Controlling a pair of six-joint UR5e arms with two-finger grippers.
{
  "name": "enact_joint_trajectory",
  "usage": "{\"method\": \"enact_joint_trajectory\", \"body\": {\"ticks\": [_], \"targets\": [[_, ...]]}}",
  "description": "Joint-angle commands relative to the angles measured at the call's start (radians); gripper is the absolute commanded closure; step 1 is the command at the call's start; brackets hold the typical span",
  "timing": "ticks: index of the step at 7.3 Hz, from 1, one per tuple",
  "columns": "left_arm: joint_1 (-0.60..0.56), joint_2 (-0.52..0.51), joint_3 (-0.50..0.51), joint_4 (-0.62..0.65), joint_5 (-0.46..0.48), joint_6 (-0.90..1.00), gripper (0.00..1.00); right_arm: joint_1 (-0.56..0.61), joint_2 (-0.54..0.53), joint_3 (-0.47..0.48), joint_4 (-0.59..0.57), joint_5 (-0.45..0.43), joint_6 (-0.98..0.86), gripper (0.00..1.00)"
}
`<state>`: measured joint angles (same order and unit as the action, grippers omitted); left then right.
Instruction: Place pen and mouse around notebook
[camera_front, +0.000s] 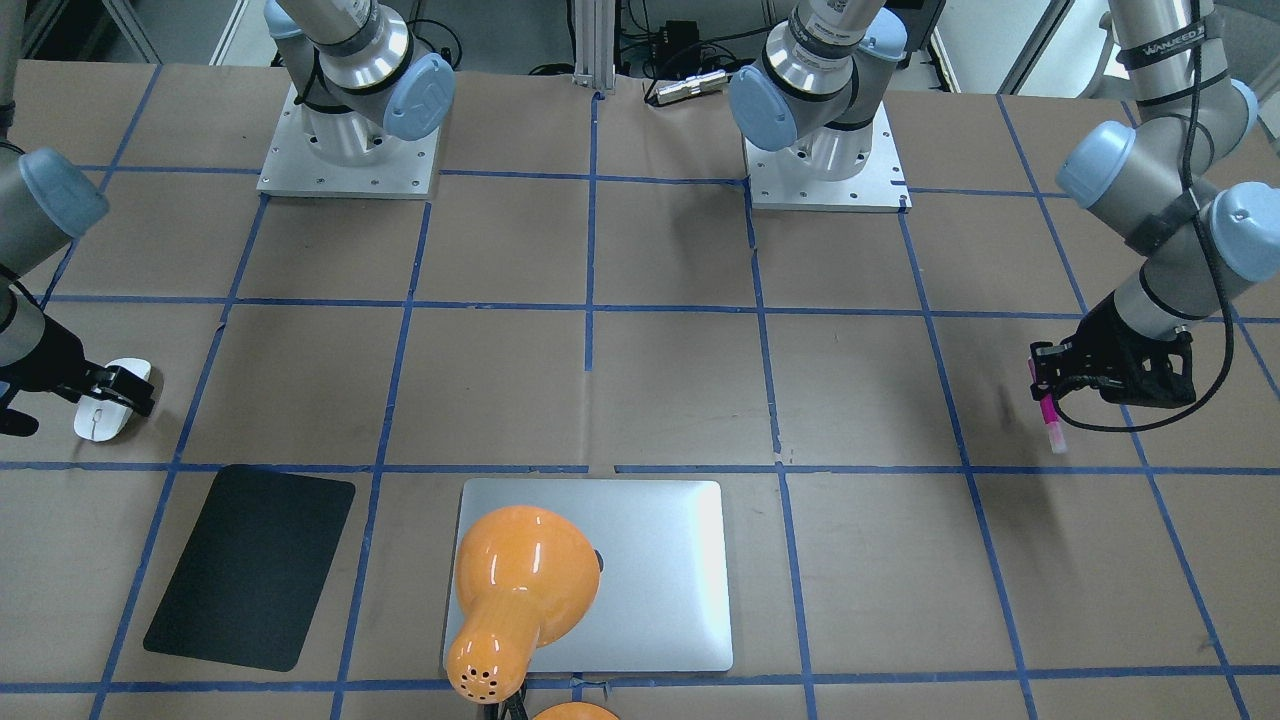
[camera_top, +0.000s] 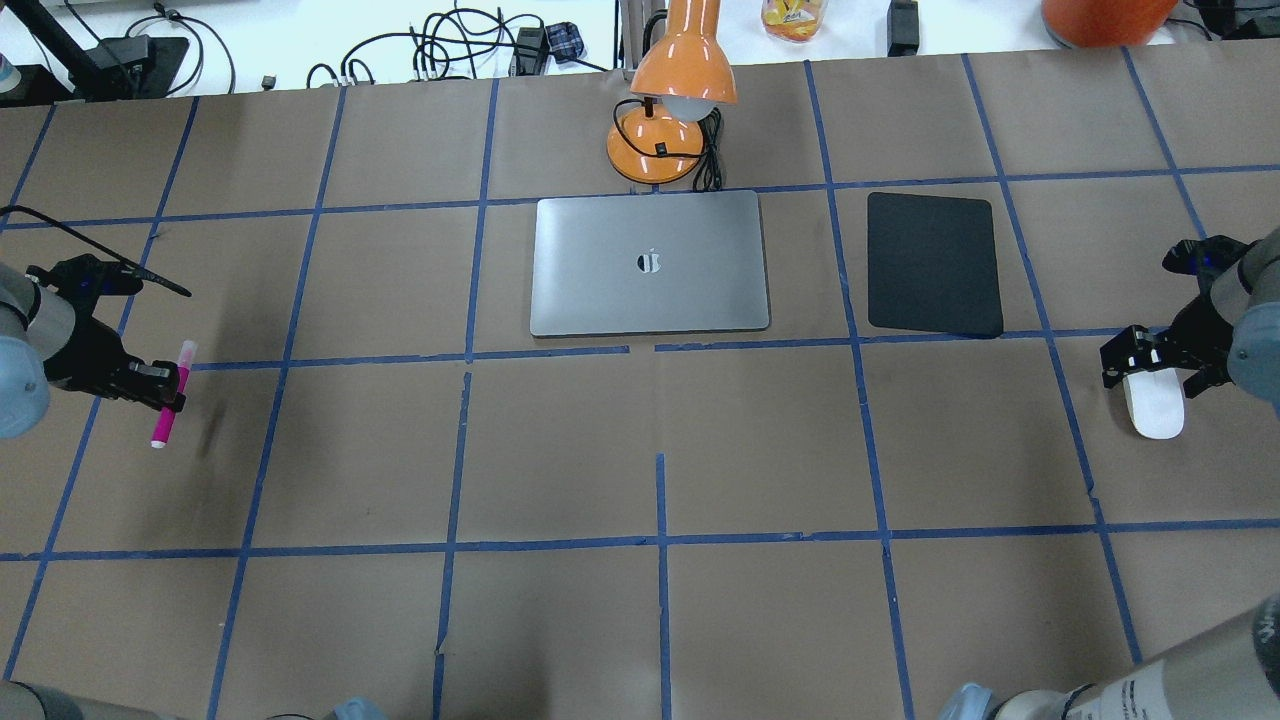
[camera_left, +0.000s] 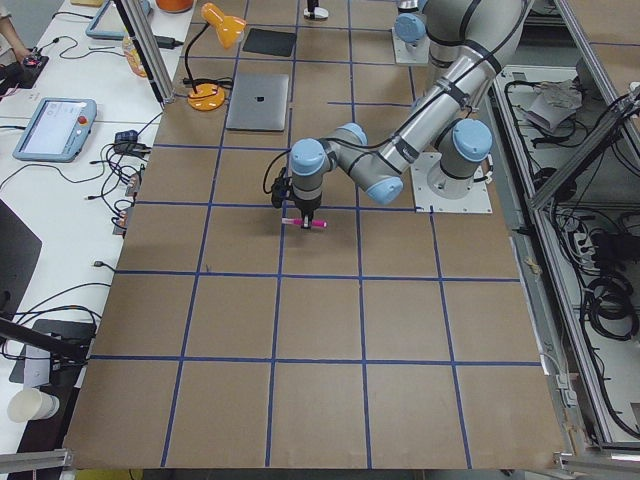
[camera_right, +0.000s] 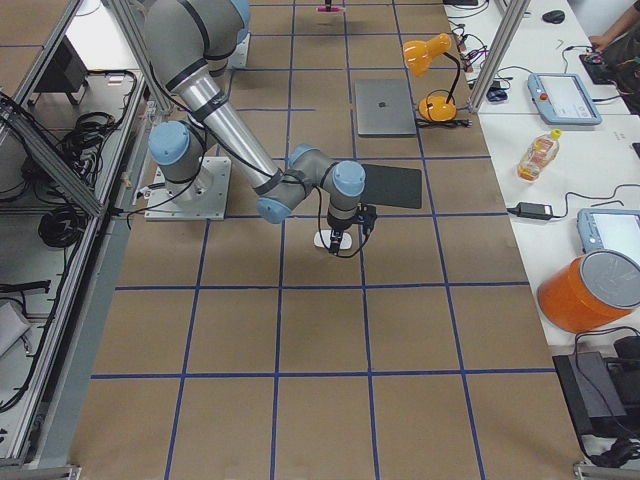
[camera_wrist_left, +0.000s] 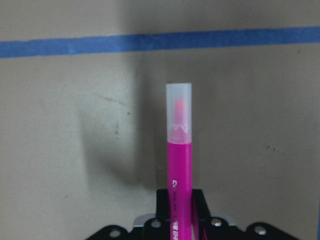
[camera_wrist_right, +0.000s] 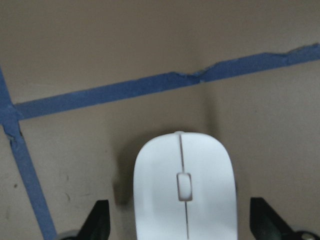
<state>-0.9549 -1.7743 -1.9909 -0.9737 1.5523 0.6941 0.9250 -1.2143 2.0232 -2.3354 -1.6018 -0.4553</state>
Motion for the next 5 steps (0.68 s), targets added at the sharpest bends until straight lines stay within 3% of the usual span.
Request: {"method": "enact_joint_trajectory", "body": {"ticks": [1,3,5], "targets": [[-0.163,0.106,0.058,-0.160,-0.026,-0.115,1.00,0.000,-0.001,-0.001,0.001,-0.007,0.000,0.28],[-0.325,0.183,0.061,-0.166,-0.057,-0.283,1.00,0.000,-0.004,-0.001,0.004,-0.013,0.001,0.49],[-0.547,0.158,0.092,-0.133,-0.096,-0.605,1.00,0.000,-0.011,-0.001,0.011,-0.013,0.007,0.52]]}}
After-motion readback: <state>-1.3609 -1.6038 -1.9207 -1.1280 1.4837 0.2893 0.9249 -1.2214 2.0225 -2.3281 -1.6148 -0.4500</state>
